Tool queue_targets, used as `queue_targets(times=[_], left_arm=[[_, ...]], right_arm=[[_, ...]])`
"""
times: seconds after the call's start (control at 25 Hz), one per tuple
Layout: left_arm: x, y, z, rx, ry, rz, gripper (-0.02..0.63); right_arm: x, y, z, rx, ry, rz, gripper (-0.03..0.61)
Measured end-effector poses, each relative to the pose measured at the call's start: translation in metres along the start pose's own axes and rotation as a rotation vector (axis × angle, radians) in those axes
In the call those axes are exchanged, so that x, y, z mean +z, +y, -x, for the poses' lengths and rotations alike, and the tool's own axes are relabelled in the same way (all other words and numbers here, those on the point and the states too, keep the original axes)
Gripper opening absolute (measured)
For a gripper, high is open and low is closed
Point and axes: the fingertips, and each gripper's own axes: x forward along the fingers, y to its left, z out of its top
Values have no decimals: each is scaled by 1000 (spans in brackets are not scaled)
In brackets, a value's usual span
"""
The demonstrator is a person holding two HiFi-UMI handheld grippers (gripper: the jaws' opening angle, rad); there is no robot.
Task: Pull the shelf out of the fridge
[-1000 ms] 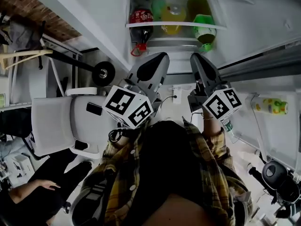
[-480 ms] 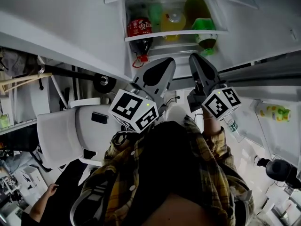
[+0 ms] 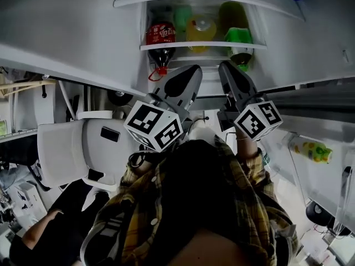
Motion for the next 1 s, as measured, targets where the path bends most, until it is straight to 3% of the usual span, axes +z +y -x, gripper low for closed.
queue_targets(times=[0.44,1.0], left_arm=[[-3,0,-26,56,-28,-4,5],[-8,21,-31,104,-39,99,34]], right_arm=[[10,-23,-9,80,16,-26,20],[6,-32,-16,130,13,-231,26]])
